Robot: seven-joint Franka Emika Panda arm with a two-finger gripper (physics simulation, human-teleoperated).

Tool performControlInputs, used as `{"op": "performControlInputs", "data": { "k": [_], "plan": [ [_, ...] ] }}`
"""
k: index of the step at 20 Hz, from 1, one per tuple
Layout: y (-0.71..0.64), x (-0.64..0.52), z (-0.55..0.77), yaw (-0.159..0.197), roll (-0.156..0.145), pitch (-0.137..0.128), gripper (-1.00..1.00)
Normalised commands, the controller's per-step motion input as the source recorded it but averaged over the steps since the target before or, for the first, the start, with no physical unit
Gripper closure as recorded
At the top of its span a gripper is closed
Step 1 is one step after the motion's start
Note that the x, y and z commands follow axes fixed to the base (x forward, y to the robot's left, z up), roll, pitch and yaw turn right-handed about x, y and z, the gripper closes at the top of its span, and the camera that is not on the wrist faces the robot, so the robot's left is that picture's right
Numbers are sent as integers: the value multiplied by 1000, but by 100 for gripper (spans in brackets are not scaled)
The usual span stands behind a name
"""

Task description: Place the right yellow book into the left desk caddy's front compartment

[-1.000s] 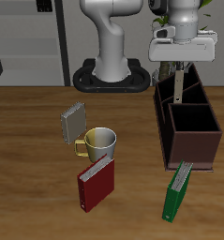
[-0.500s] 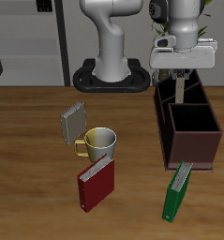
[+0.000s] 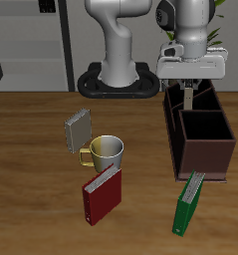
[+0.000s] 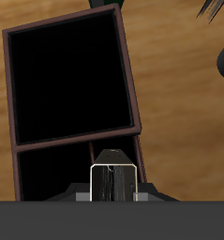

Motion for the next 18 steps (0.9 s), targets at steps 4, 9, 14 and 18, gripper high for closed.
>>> {"op": "performControlInputs", "data": {
  "k": [4, 9, 14, 18],
  "plan": [
    [-29, 17, -121, 6, -3, 13, 100],
    [41, 27, -233, 11, 9, 32, 100],
    [44, 12, -216, 16, 11, 31, 100],
    [-41, 32, -156, -8, 3, 25, 100]
  ]
}}
